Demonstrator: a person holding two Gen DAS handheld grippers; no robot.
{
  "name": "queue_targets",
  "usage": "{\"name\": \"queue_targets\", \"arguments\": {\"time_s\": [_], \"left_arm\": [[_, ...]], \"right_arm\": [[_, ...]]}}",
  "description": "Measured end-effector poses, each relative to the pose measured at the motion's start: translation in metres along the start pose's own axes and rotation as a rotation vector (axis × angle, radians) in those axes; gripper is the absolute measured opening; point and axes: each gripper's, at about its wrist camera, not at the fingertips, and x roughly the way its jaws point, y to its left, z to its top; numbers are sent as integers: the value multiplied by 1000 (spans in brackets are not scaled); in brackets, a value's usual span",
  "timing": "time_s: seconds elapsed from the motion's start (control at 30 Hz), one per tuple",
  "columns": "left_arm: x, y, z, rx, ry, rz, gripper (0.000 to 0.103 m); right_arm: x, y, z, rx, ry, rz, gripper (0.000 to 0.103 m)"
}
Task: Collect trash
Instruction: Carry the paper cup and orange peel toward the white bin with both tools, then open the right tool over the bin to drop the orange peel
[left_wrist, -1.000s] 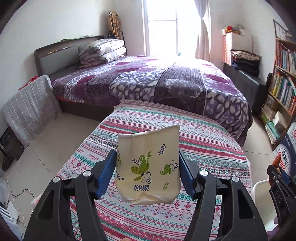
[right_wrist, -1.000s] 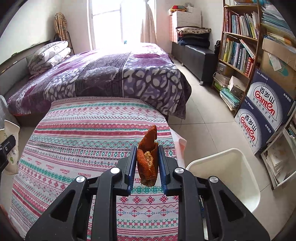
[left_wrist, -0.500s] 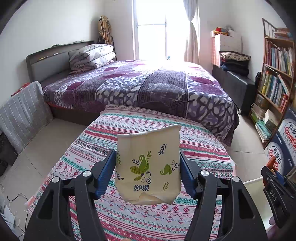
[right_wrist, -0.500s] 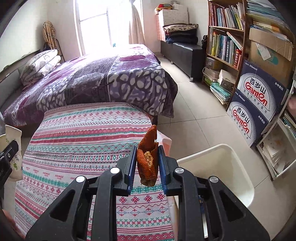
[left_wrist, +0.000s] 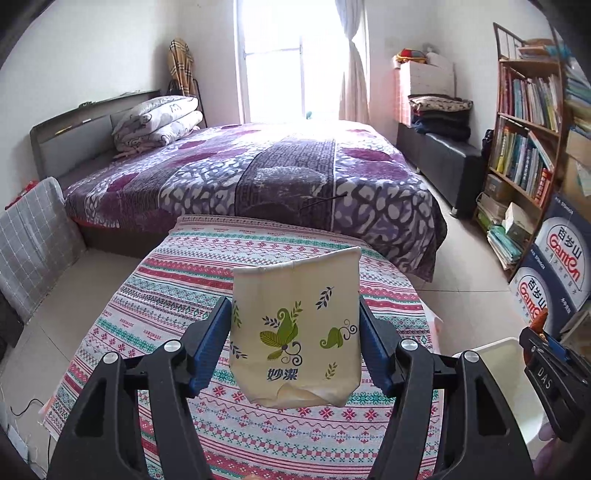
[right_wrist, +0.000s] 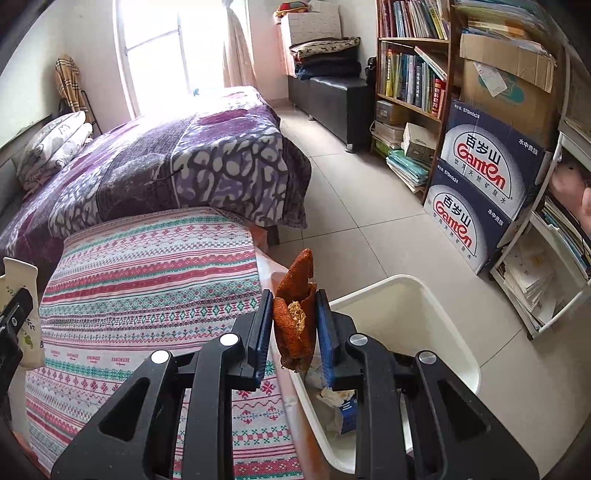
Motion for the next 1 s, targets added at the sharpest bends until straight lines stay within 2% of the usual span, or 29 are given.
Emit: {"name": "queue_targets", "arguments": {"time_s": [0.47, 0.53, 0.6, 0.67, 0.8, 1.0], "left_arm": [[-4, -62, -8, 78, 18, -100, 65], [-4, -71, -10, 88, 25, -117, 65], [-4, -79, -12, 97, 31, -132, 65], [-4, -88, -15, 105, 37, -145, 65], [-4, -103, -18, 116, 54, -177, 65], [-3, -127, -23, 127, 85, -227, 66]], "right_arm": [[8, -61, -1, 99, 63, -93, 25], [8, -70, -2, 110, 69, -106, 33], [7, -81, -3, 137, 70, -126, 49], [6, -90, -4, 161, 69, -149, 57], [4, -113, -4, 213, 71, -175, 65], [1, -144, -5, 275, 73, -198, 72]]}}
